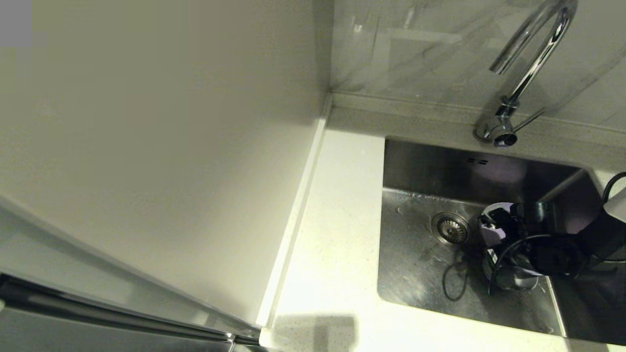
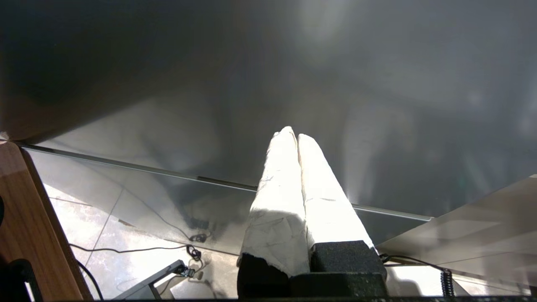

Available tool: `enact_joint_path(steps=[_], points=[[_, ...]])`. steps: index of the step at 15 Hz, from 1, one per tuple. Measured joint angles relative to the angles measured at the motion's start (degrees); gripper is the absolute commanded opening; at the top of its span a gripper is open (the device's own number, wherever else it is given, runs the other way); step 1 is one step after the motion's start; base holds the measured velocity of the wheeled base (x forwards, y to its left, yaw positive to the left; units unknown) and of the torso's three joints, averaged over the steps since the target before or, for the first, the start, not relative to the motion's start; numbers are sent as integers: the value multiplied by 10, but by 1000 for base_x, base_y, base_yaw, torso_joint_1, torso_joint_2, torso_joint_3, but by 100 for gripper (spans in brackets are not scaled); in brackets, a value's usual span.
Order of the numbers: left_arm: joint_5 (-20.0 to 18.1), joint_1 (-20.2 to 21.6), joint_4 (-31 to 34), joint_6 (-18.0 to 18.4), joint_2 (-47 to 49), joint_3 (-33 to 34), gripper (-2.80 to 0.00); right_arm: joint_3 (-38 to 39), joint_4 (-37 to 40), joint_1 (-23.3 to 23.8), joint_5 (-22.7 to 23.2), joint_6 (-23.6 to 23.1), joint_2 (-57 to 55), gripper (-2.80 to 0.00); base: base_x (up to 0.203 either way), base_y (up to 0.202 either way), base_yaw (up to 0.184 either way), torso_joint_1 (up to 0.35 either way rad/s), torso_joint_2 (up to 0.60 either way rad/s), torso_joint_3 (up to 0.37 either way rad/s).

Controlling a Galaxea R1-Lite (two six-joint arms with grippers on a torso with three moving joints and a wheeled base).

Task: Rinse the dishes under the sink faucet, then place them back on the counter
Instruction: Put a plate into the sink, then turn on the faucet

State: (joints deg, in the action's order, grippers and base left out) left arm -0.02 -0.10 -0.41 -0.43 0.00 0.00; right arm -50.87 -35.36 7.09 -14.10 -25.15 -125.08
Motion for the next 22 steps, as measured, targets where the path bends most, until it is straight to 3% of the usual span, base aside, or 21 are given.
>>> enact_joint_path(steps=[18, 19, 22], points=[[0, 0, 0, 0, 0, 0, -280, 97, 12, 54, 22, 0, 130, 0, 0, 0, 0, 0, 0, 0], [0, 0, 0, 0, 0, 0, -280, 98, 23, 58, 33, 0, 150, -280, 0, 0, 0, 0, 0, 0], [0, 0, 0, 0, 0, 0, -280, 98, 98, 72, 69, -3, 242, -280, 0, 0, 0, 0, 0, 0]])
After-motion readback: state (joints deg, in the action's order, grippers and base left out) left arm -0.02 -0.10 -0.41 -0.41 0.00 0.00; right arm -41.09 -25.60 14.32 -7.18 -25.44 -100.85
